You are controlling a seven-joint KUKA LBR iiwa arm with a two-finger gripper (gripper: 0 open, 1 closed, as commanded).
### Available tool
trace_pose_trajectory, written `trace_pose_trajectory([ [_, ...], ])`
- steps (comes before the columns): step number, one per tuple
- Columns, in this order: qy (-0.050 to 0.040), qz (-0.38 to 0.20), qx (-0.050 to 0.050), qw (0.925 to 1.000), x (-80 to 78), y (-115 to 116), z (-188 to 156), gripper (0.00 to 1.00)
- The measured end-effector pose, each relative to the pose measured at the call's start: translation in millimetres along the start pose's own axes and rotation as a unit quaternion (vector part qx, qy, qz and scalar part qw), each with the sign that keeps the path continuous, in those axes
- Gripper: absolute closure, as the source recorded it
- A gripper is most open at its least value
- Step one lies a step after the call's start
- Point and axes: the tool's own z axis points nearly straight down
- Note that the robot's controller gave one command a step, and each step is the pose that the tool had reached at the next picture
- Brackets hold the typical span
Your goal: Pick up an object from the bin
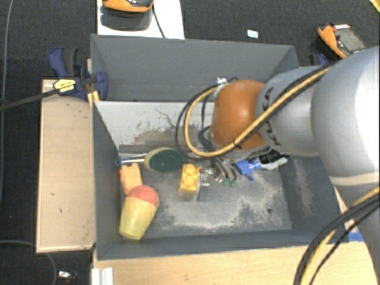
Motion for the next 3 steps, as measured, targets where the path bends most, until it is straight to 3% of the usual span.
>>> trace_pose_trajectory([
  [1,0.0084,-0.049,0.002,0.9988,-0.6,11,6,1.00],
  [3,0.0100,-0.048,0.002,0.9988,0.4,11,-13,1.00],
])
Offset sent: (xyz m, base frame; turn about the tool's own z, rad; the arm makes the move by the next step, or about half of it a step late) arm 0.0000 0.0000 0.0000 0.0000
